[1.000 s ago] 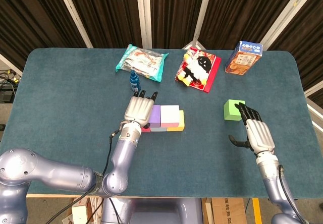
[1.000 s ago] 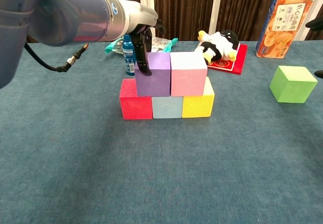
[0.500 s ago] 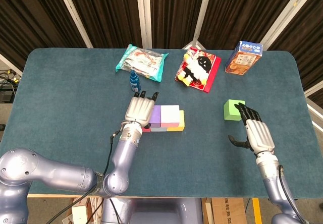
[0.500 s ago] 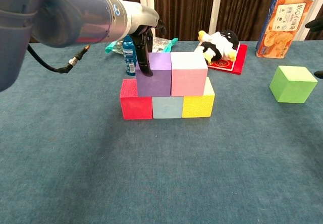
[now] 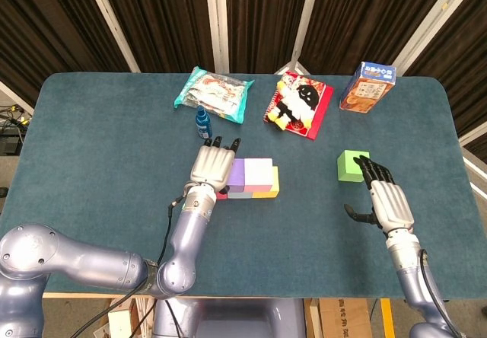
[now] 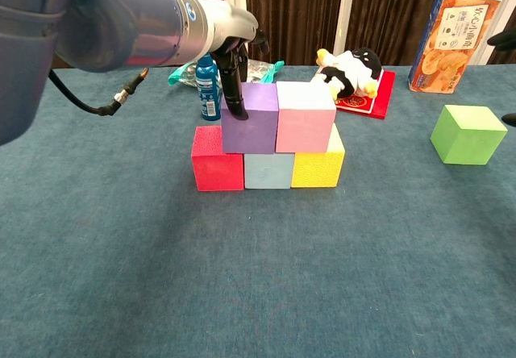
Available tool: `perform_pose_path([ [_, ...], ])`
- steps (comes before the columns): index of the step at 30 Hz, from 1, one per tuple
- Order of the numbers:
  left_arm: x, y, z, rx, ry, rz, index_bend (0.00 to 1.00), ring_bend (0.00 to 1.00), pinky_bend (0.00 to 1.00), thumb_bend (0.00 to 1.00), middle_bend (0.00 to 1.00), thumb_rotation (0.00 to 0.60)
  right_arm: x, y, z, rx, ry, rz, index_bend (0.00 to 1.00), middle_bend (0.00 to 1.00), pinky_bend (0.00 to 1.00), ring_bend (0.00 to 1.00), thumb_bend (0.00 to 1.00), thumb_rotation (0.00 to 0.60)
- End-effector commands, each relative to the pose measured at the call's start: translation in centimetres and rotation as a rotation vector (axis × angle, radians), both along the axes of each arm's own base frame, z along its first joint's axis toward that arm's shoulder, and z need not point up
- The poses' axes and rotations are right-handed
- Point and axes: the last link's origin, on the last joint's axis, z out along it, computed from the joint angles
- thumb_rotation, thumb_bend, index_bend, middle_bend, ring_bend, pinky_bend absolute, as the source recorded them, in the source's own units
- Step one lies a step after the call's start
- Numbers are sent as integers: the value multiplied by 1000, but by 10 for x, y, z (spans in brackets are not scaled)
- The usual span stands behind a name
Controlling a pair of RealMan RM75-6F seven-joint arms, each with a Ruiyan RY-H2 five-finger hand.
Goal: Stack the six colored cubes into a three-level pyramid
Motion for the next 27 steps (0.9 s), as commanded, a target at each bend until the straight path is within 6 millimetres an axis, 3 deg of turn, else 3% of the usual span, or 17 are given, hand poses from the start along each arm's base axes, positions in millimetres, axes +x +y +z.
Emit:
perform_pose_path([
  [1,0,0,-1,-3,2,2,47,89,134,281,336,600,0,0,0,0,0,0,0,0,0,0,321,600],
  [12,-1,-2,-3,-9,5,0,45,89,134,280,311,600,2,0,1,-4,-9,5,0,0,0,0,321,600],
  [27,-4,-3,0,-17,11,8,0,79,129,231,170,600,2,0,1,-6,-14,6,0,0,0,0,321,600],
])
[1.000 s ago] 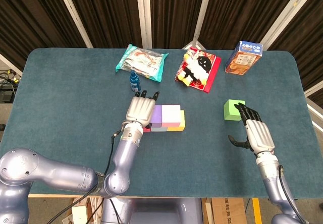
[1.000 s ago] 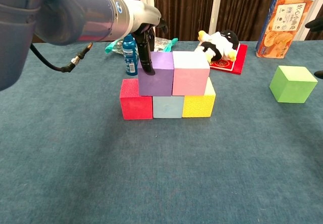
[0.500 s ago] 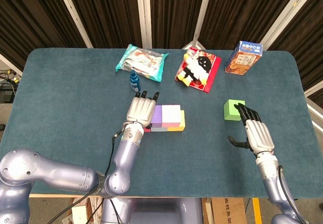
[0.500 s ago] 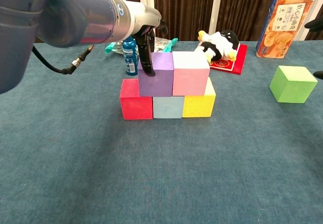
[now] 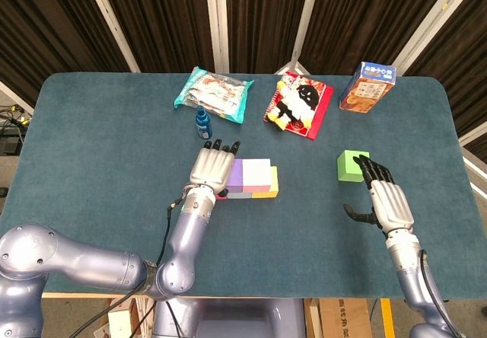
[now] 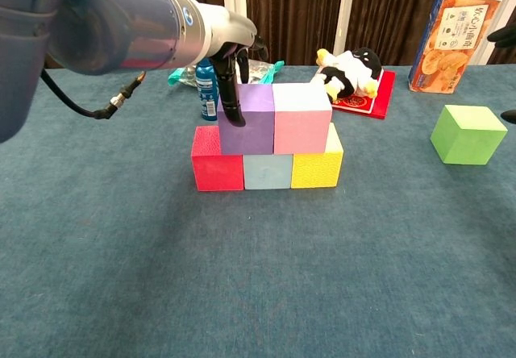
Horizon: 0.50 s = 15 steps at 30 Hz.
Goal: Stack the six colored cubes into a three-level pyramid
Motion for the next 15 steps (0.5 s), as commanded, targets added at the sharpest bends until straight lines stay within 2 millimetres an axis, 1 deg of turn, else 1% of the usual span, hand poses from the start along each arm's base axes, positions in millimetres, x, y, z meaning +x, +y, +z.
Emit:
perform_pose_path([
  [1,0,0,1,-2,-6,1,0,78,128,224,164,600,0,0,0,0,1,0,0,0,0,0,321,600],
  [5,0,-2,6,-2,-19,-5,0,78,122,219,148,600,-1,0,-1,3,3,-1,0,0,0,0,321,600],
  [10,-2,-6,22,13,-76,-23,0,77,119,218,143,600,-3,-1,-1,5,5,-8,0,0,0,0,321,600],
  [15,-16,-13,49,60,-149,-38,0,77,118,218,142,600,-4,-1,0,4,13,-11,0,0,0,0,321,600],
])
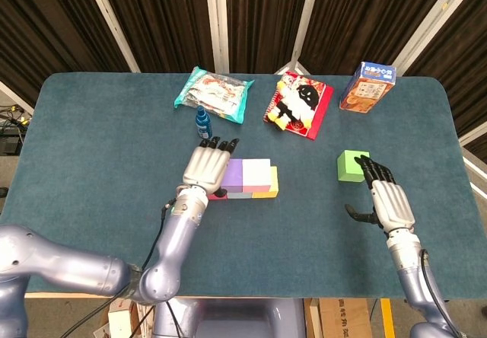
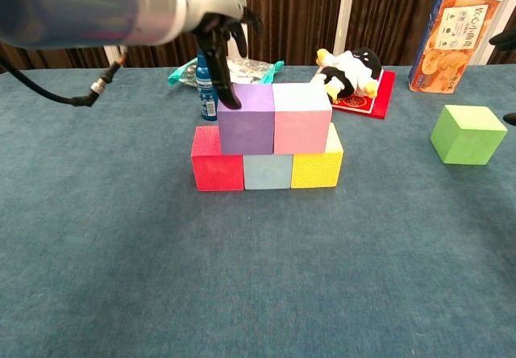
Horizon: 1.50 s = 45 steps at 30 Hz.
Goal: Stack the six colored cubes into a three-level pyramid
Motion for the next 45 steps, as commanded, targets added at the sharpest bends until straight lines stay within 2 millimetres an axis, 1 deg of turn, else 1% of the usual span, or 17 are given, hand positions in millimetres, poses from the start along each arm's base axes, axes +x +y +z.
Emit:
perform_pose_path([
  [1,-15,-5,23,46,-50,-6,0,77,118,218,142,600,-1,0,0,-1,3,-2,0,0,0,0,321,600],
  [6,-40,-15,53,100,-107,-8,0,77,118,218,142,600,-1,0,-1,-1,7,-2,0,0,0,0,321,600],
  [9,-63,-24,72,136,-129,1,0,77,113,218,141,600,-1,1,-2,1,15,1,0,0,0,0,320,600],
  [11,-79,-30,81,158,-125,7,0,77,111,218,141,600,-1,1,-3,2,22,1,0,0,0,0,320,600],
  [15,-121,-47,100,223,-117,30,0,77,106,218,141,600,-2,2,-6,5,45,5,0,0,0,0,320,600],
  [16,-127,-50,103,233,-117,34,0,77,106,216,140,600,-2,2,-7,5,46,5,0,0,0,0,320,600],
  [18,-150,-59,110,266,-111,56,0,74,106,202,138,600,-2,3,-9,7,51,7,0,0,0,0,321,600],
  [22,-190,-78,122,310,-115,100,0,64,105,144,129,600,-1,3,-11,5,65,12,0,0,0,0,320,600],
  [26,-219,-93,131,341,-115,130,0,63,101,122,111,600,0,2,-12,0,82,23,0,0,0,0,321,600],
  [31,-237,-101,143,369,-138,146,0,50,99,122,106,600,3,-4,-15,14,84,33,0,0,0,0,321,600],
  [36,-241,-99,150,373,-154,145,0,50,99,121,104,600,17,-17,-24,40,110,88,0,0,0,0,321,600],
  [40,-242,-98,152,373,-160,144,0,50,99,121,104,600,25,-31,-36,70,158,113,0,0,0,0,320,600],
  [45,-242,-97,157,386,-173,146,0,50,99,121,104,600,29,-58,-45,92,229,110,0,0,0,0,321,600],
])
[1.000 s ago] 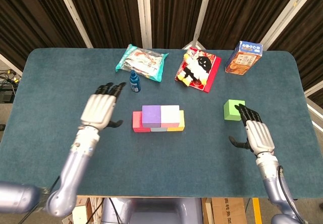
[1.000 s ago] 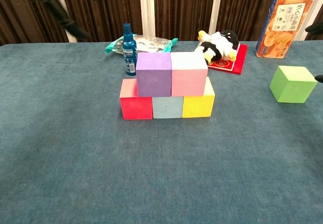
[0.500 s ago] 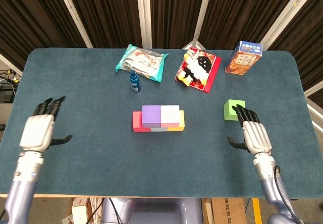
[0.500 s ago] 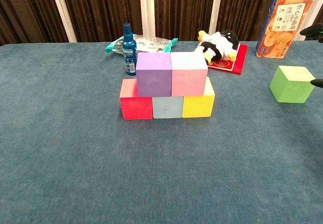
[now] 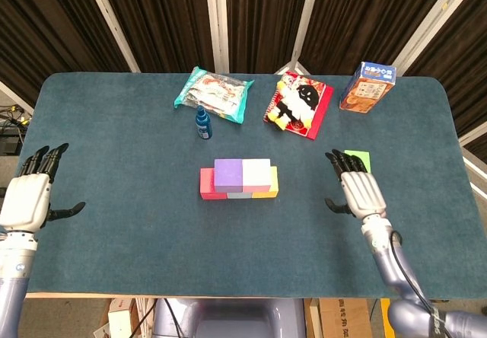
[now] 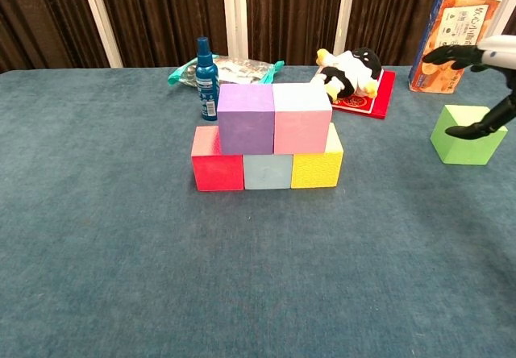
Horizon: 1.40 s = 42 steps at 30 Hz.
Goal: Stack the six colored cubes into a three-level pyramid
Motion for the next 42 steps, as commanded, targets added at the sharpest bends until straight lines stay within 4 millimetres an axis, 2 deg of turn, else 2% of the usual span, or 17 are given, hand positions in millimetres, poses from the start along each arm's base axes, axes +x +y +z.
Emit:
perform_pose_path([
  [1,0,0,3,6,-3,0,0,50,99,121,104,600,3,-21,-7,19,51,-6,0,0,0,0,321,600],
  [10,2,0,7,10,-8,-7,0,50,99,122,104,600,-19,-47,-9,61,146,-111,0,0,0,0,320,600],
  [18,4,-1,7,3,1,-10,0,50,99,122,104,600,-42,-56,-8,89,207,-194,0,0,0,0,319,600],
  [32,6,-1,3,-6,-3,-14,0,50,99,121,104,600,-54,-75,-4,79,220,-231,0,3,0,0,332,600],
  [37,6,-1,2,-11,-4,-16,0,50,98,121,104,600,-55,-76,-5,82,219,-225,0,129,0,50,379,600],
  [42,7,-1,0,-15,-4,-18,0,50,99,121,104,600,-55,-79,-7,76,233,-209,0,210,0,101,407,600],
])
